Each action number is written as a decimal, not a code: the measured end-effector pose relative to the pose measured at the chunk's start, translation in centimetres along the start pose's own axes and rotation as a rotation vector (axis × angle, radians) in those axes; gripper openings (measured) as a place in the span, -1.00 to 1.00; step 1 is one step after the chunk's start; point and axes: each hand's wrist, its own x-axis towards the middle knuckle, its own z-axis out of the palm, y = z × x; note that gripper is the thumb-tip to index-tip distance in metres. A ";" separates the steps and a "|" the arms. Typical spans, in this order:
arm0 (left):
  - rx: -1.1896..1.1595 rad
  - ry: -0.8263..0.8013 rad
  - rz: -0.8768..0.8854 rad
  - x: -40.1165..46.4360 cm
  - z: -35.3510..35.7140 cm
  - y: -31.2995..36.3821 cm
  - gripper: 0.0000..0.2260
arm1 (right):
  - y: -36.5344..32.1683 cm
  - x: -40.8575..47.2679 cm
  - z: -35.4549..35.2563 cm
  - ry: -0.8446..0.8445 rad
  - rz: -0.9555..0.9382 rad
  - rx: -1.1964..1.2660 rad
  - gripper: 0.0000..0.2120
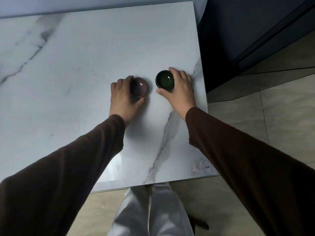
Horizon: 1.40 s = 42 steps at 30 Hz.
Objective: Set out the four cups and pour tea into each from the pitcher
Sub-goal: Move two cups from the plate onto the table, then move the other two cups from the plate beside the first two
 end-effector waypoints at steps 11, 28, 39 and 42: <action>0.100 -0.039 -0.002 -3.5 -5.1 -0.6 -0.34 | -4.0 -4.2 -2.8 0.052 -0.041 -0.214 -0.39; 0.310 -0.115 0.066 -13.4 -28.2 -16.7 -0.43 | -27.7 -17.4 8.5 -0.125 -0.128 -0.284 -0.53; 0.259 0.008 -0.066 -14.1 -36.6 -24.8 -0.44 | -37.9 -17.1 15.3 -0.166 -0.200 -0.199 -0.56; 0.178 0.035 -0.107 -13.3 -38.2 -27.6 -0.43 | -40.9 -16.4 17.8 -0.160 -0.195 -0.148 -0.57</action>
